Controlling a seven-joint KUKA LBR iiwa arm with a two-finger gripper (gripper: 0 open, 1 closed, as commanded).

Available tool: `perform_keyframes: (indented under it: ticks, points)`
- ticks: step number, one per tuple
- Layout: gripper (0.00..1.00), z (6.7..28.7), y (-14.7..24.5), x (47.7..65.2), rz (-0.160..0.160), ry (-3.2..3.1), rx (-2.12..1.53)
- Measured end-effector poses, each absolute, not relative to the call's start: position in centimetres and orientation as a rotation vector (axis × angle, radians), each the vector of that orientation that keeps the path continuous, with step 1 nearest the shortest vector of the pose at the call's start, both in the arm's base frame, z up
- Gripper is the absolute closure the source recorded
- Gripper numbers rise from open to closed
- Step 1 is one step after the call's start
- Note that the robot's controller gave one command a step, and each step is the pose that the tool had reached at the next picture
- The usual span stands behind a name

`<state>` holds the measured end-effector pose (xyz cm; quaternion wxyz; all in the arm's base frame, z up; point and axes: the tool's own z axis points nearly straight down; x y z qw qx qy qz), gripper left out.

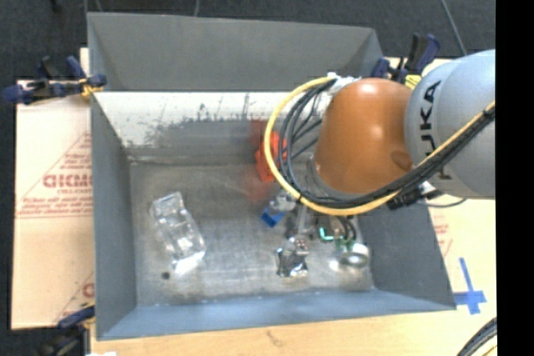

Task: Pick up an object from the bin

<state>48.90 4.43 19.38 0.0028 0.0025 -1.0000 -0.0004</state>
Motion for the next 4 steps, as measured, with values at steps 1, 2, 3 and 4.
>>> perform_keyframes:
  ticks: [1, 2, 3, 4]
  points:
    - [0.00, 7.2, -0.1, 51.9, -0.002, -3.127, 0.389]
    - [0.00, 7.4, -7.1, 51.6, 0.001, -3.132, 0.387]
    - [1.00, 7.5, -6.9, 51.7, 0.001, -3.132, 0.388]
    - [0.00, 7.3, -6.9, 51.6, 0.000, -3.128, 0.385]
